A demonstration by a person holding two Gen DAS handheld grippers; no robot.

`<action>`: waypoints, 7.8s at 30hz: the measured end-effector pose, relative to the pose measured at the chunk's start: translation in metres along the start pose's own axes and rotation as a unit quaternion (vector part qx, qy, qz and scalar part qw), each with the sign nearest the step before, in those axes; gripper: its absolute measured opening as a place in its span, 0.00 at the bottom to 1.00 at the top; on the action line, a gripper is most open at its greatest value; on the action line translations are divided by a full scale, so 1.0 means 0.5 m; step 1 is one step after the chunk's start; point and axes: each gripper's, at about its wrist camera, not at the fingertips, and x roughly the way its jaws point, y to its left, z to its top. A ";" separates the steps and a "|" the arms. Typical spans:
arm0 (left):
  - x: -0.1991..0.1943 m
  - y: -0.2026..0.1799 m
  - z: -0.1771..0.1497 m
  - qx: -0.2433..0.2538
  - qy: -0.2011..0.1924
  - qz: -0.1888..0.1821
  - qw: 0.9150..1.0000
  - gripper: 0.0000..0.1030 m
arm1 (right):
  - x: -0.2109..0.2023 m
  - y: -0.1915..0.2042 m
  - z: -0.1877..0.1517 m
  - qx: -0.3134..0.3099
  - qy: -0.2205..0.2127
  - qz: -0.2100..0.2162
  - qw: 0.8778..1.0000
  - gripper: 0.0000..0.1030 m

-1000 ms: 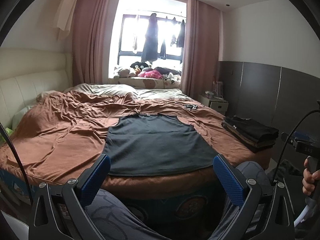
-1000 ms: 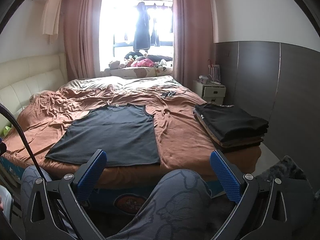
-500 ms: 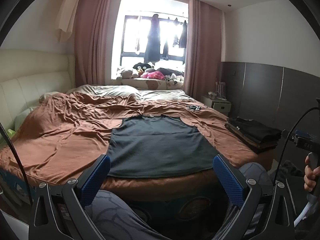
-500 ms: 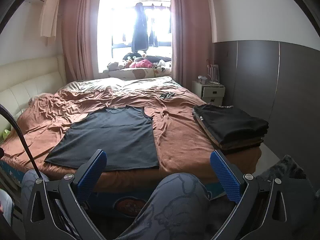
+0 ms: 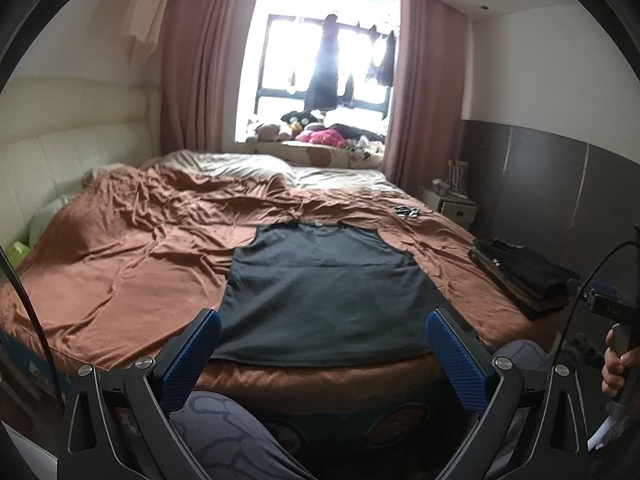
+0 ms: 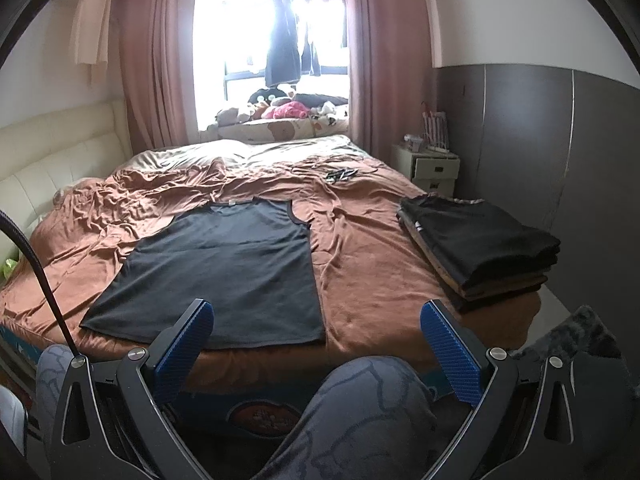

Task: Fold small clothes
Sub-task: 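Lower both grippers to the T-shirt hem edges, then close both grippers on the T-shirt hem, then lift the hem with both grippers and fold it over toward the collar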

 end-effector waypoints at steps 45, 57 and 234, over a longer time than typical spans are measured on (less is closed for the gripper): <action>0.401 0.317 -0.080 -0.212 0.251 0.073 0.941 0.55 | 0.435 -0.079 0.086 0.101 0.227 0.077 0.966 0.67; 0.441 0.390 -0.146 -0.281 0.305 0.068 0.907 0.39 | 0.490 -0.132 0.051 0.180 0.267 0.084 0.943 0.56; 0.832 0.424 0.132 -0.289 0.230 0.091 0.925 0.04 | 0.974 -0.084 0.292 0.347 0.197 0.111 0.910 0.01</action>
